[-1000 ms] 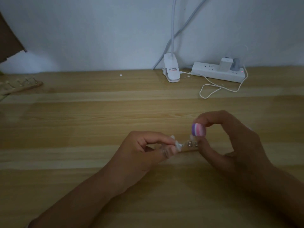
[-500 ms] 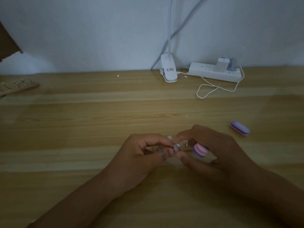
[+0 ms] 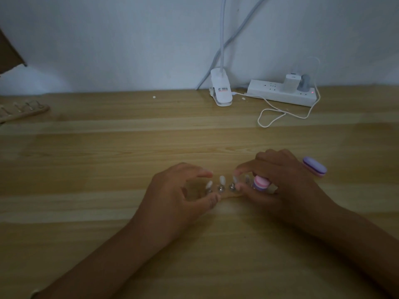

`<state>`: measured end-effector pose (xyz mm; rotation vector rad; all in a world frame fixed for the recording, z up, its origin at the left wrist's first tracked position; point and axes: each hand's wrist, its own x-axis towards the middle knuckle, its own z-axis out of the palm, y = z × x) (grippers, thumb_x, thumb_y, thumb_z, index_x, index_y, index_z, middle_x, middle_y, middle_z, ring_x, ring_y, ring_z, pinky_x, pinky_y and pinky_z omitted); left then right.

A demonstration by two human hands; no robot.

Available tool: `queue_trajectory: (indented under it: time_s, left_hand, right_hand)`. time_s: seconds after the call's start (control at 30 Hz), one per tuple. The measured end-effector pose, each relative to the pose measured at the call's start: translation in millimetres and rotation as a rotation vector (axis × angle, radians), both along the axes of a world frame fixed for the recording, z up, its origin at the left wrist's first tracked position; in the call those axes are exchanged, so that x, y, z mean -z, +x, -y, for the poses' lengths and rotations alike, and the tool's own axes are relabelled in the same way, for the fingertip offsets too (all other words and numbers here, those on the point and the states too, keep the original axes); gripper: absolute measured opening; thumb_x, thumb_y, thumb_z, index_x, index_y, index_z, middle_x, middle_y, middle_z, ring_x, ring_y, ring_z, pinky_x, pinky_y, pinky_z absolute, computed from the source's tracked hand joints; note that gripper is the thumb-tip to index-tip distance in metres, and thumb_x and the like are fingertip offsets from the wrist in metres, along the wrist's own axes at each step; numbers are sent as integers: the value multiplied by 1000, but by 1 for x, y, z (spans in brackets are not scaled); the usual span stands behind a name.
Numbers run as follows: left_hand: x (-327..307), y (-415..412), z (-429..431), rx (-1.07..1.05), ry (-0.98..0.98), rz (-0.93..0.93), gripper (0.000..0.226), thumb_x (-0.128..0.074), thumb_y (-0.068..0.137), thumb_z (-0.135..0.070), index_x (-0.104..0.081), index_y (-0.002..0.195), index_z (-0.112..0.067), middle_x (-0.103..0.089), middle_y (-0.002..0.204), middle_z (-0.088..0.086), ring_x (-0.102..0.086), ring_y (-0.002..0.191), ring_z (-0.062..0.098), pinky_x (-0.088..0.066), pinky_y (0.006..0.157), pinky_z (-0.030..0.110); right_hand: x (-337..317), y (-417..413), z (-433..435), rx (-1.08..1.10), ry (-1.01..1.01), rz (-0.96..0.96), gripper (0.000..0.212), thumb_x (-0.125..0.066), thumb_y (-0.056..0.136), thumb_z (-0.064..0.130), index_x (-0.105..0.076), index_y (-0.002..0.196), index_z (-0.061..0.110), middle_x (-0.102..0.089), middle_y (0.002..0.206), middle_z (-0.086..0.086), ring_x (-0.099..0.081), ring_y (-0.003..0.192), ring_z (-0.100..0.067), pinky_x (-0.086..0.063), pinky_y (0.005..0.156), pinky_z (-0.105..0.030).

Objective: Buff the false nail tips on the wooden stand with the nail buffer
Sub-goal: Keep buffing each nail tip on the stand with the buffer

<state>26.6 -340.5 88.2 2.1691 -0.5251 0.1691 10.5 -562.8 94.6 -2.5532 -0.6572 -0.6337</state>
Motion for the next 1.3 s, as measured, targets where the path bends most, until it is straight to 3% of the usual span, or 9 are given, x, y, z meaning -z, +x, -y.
queue_trajectory:
  time_s: [0.07, 0.23, 0.5, 0.67, 0.77, 0.97, 1.13, 1.3]
  left_hand:
    - [2, 0, 0, 3, 90, 9, 32, -82, 71, -26, -75, 102, -27, -66, 98, -19, -54, 74, -16, -36, 62, 3]
    - [5, 2, -1, -47, 172, 65, 21, -80, 73, -35, -74, 94, -32, -64, 93, -17, -50, 66, -9, -36, 61, 19]
    - [7, 3, -1, -58, 172, 47, 21, -69, 72, -45, -72, 90, -35, -63, 89, -20, -52, 69, -6, -40, 63, 22]
    - [7, 3, 0, -59, 173, 43, 17, -75, 75, -40, -72, 91, -35, -64, 90, -19, -55, 72, -4, -43, 63, 24]
    - [6, 3, 0, -61, 180, 35, 16, -77, 75, -37, -73, 91, -35, -64, 90, -19, -57, 77, -2, -45, 65, 25]
    - [6, 3, 0, -52, 175, 29, 15, -77, 75, -37, -73, 89, -35, -64, 88, -20, -57, 75, -4, -42, 64, 23]
    - [6, 4, 0, -48, 152, 33, 23, -67, 69, -46, -74, 88, -34, -65, 86, -19, -57, 74, -5, -40, 63, 19]
    - [5, 4, 0, -47, 165, 42, 21, -71, 71, -45, -75, 89, -34, -65, 87, -20, -59, 79, -4, -42, 63, 19]
  right_hand:
    - [0, 1, 1, -4, -9, -1, 13, -72, 82, 27, -75, 93, 20, -54, 69, 7, -44, 72, -9, -33, 72, -28]
    - [0, 0, 4, -39, 18, -57, 14, -70, 84, 28, -75, 96, 22, -55, 71, 9, -48, 72, -10, -38, 75, -34]
    - [0, 1, 0, -55, 68, -93, 13, -71, 83, 27, -76, 93, 21, -53, 71, 14, -47, 72, -7, -38, 75, -33]
    - [-2, 0, 0, -83, 97, -110, 12, -76, 83, 24, -76, 94, 18, -50, 77, 27, -47, 75, -4, -37, 76, -28]
    - [-3, -1, 0, -75, 89, -112, 16, -83, 82, 20, -77, 96, 17, -54, 77, 21, -49, 76, -5, -38, 77, -29]
    - [-8, 1, 13, -30, 43, -112, 23, -75, 79, 41, -77, 93, 23, -54, 72, 21, -51, 73, -1, -40, 76, -30]
    - [-6, 7, 23, -99, 48, -118, 16, -84, 79, 28, -77, 93, 24, -46, 71, 33, -49, 74, 9, -33, 77, -10]
    - [-11, 6, 26, -149, 45, -151, 25, -91, 71, 17, -79, 92, 23, -49, 71, 35, -51, 76, 11, -34, 74, -3]
